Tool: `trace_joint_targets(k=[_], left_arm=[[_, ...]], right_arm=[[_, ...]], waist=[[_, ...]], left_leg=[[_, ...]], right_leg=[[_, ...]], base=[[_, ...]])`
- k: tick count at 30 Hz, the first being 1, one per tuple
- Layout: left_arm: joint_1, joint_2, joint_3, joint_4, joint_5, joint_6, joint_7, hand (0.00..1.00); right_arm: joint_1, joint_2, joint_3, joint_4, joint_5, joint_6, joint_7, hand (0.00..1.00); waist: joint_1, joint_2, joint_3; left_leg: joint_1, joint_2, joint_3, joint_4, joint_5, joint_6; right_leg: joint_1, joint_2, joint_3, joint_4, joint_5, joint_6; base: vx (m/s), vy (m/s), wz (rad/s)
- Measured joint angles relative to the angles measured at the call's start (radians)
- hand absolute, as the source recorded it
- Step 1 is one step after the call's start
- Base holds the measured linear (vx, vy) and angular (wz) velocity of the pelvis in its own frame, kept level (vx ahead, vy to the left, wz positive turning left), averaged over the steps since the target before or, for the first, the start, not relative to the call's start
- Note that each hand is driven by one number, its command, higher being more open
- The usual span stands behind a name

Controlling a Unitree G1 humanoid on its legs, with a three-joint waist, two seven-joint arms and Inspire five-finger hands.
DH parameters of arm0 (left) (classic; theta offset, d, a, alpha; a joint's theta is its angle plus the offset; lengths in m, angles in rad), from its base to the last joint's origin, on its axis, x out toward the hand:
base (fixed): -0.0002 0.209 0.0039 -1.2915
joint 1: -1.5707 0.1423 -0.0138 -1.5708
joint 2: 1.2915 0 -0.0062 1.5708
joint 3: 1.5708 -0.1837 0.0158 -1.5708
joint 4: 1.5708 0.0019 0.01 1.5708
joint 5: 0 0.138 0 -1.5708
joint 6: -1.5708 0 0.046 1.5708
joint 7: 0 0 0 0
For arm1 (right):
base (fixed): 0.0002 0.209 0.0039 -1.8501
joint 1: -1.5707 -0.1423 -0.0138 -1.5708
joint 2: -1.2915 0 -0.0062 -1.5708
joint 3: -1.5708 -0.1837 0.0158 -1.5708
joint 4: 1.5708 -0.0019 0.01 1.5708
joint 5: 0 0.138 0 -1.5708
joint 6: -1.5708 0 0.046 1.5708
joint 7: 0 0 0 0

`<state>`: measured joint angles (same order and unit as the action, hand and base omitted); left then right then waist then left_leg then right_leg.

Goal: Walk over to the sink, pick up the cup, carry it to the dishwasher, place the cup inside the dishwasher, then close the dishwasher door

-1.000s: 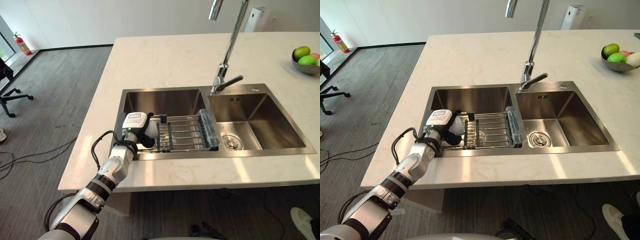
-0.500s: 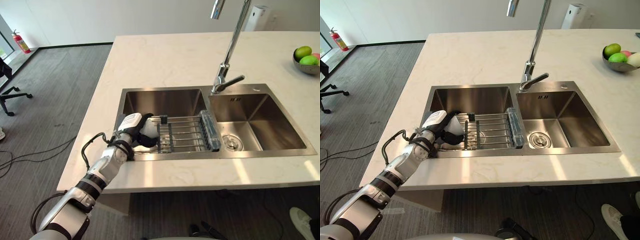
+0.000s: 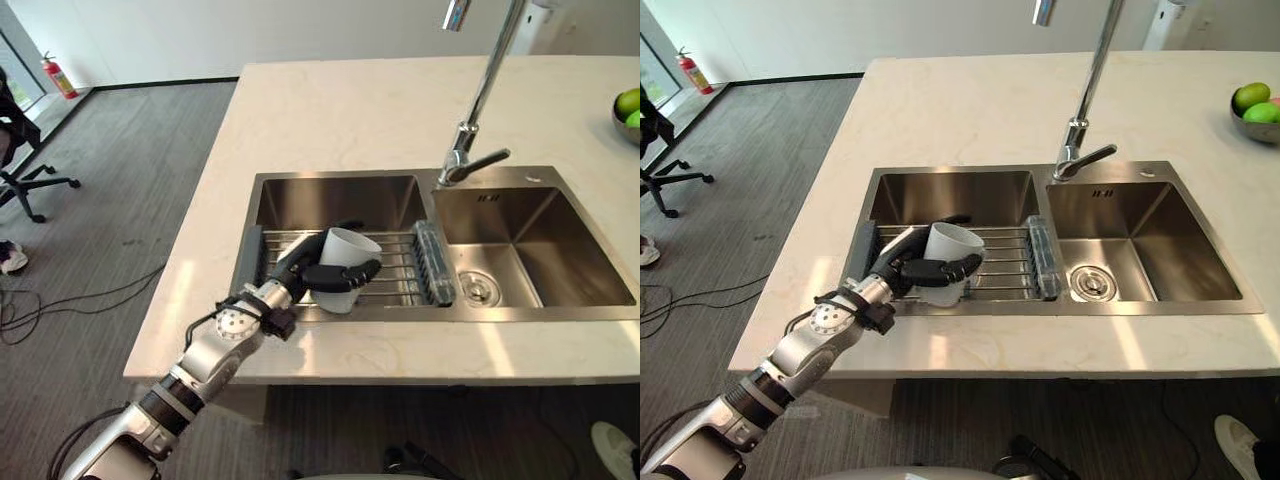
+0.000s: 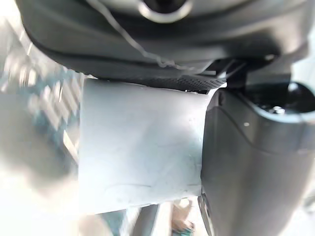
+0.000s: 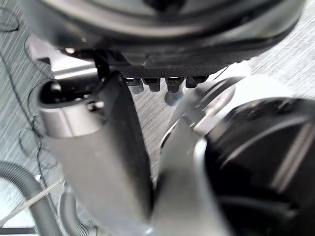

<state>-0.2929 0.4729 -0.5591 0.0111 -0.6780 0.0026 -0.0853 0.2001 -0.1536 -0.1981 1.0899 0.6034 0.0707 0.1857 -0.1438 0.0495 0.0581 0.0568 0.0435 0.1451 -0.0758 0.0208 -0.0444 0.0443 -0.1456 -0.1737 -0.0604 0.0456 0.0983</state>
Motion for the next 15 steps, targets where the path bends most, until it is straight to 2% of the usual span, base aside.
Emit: trace_joint_targets(k=[3, 7, 10, 12, 14, 15], left_arm=[[0.022, -0.028, 0.012, 0.000, 0.000, 0.000, -0.006, 0.00], [0.063, -0.076, 0.074, -0.003, 0.002, 0.000, -0.005, 0.00], [0.092, -0.093, 0.129, -0.003, 0.006, -0.001, -0.005, 0.00], [0.107, -0.121, 0.175, -0.003, 0.011, -0.002, -0.005, 0.00], [0.109, -0.164, 0.224, -0.005, 0.012, -0.010, -0.005, 0.00], [0.110, -0.171, 0.235, -0.006, 0.012, -0.012, -0.006, 0.00]], right_arm=[[0.004, 0.008, -0.052, -0.001, 0.000, -0.001, 0.005, 1.00], [0.011, 0.021, -0.115, 0.000, -0.011, 0.000, 0.003, 1.00], [0.027, 0.037, -0.151, 0.000, -0.021, -0.001, 0.003, 1.00], [0.032, 0.048, -0.177, 0.003, -0.040, -0.001, 0.006, 1.00], [0.047, 0.072, -0.212, 0.004, -0.045, -0.004, 0.007, 1.00], [0.049, 0.078, -0.212, 0.004, -0.045, -0.004, 0.007, 1.00]], waist=[[0.015, 0.001, -0.001], [0.024, 0.000, 0.000], [0.043, -0.004, 0.001], [0.056, -0.007, -0.001], [0.072, -0.023, 0.002], [0.076, -0.031, 0.003]], left_leg=[[0.003, -0.001, 0.001, 0.002, 0.000, 0.001], [0.003, 0.000, 0.003, -0.010, 0.009, -0.002], [0.001, 0.004, 0.003, -0.010, 0.009, -0.003], [-0.011, 0.004, -0.006, -0.010, 0.008, -0.003], [-0.016, -0.012, -0.048, -0.004, 0.003, 0.001], [-0.016, -0.017, -0.060, 0.002, 0.002, 0.001]], right_leg=[[-0.004, -0.003, 0.001, 0.013, -0.009, -0.012], [-0.018, -0.002, 0.004, 0.026, -0.009, -0.012], [-0.021, 0.001, 0.003, 0.027, -0.010, -0.009], [-0.040, -0.002, -0.002, 0.067, -0.036, -0.004], [-0.092, -0.035, -0.026, 0.232, -0.124, 0.016], [-0.099, -0.045, -0.027, 0.274, -0.144, 0.018]], base=[[-0.11, -0.013, -0.01], [-0.07, -0.015, -0.02], [-0.02, -0.016, 0.01], [0.01, -0.025, 0.17], [0.04, -0.027, 0.50], [0.08, -0.035, 0.64]])
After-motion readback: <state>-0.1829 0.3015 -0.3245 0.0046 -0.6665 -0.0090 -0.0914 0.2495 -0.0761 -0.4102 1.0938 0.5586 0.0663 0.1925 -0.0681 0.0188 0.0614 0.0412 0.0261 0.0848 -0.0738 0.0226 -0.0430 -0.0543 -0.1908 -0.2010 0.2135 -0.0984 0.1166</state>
